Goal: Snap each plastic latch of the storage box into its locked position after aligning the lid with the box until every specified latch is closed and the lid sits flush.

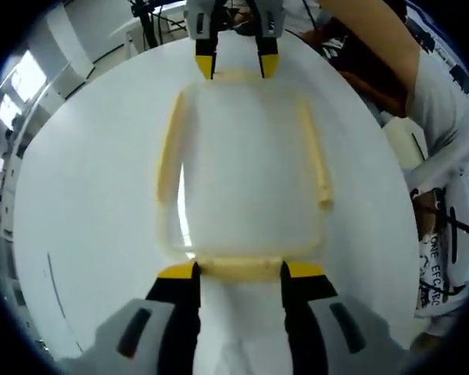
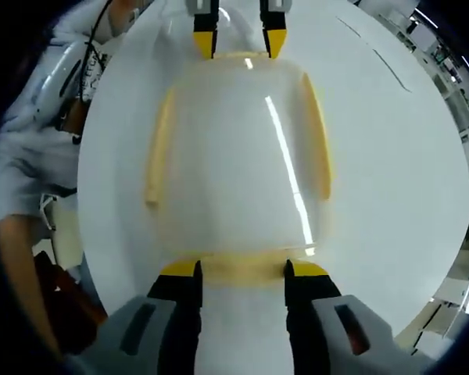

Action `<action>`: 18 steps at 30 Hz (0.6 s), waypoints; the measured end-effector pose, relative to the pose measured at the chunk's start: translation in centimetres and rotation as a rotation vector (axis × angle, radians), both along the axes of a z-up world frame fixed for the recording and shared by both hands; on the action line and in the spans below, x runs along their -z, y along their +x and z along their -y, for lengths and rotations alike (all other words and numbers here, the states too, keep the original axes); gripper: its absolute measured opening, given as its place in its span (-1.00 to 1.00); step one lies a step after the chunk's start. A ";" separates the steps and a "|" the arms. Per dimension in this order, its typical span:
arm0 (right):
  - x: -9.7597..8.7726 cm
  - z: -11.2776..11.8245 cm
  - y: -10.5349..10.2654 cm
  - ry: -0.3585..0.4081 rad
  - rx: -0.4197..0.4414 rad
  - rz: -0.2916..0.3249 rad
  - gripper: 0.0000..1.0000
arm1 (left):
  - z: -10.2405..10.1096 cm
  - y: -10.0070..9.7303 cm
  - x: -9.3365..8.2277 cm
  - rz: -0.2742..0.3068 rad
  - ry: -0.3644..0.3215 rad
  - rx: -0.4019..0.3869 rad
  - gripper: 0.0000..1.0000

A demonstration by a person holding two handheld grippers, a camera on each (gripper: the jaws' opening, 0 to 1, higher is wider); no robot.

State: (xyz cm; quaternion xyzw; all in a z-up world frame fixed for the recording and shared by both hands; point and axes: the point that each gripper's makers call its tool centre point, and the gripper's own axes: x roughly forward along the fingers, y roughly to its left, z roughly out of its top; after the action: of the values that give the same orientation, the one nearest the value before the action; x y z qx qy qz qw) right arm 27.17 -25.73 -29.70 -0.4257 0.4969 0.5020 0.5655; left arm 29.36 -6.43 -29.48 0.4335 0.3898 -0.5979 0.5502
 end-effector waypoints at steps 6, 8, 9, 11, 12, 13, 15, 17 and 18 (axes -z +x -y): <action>0.1 -0.2 -0.1 0.007 -0.005 0.002 -0.18 | -0.1 0.0 0.1 -0.001 0.002 -0.006 -0.20; 0.1 -0.3 -0.2 0.008 -0.006 0.001 -0.19 | -0.2 -0.1 0.2 -0.001 0.004 -0.006 -0.20; 0.1 -0.3 -0.2 0.009 -0.005 0.001 -0.19 | -0.2 -0.1 0.2 -0.001 0.003 -0.005 -0.20; 0.2 -0.4 -0.2 0.009 -0.005 0.001 -0.19 | -0.3 -0.1 0.2 -0.002 0.001 -0.003 -0.20; 0.2 -0.4 -0.3 0.009 -0.004 0.001 -0.19 | -0.3 -0.1 0.2 -0.003 -0.002 -0.004 -0.20; 0.2 -0.4 -0.3 0.009 -0.004 0.001 -0.19 | -0.3 -0.1 0.2 -0.003 -0.003 -0.005 -0.20; 0.3 -0.5 -0.4 0.003 -0.005 0.000 -0.19 | -0.4 -0.1 0.3 -0.005 -0.005 -0.006 -0.20; 0.4 -0.6 -0.4 -0.018 -0.007 -0.002 -0.19 | -0.4 -0.1 0.3 -0.005 -0.005 -0.010 -0.20; 0.4 -0.6 -0.4 -0.037 -0.010 -0.004 -0.19 | -0.4 -0.2 0.3 -0.006 -0.006 -0.010 -0.20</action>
State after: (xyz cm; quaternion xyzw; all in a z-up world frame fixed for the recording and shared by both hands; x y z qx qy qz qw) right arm 26.76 -25.13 -30.10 -0.4376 0.5053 0.4962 0.5541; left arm 29.19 -6.00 -29.79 0.4282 0.3918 -0.5976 0.5532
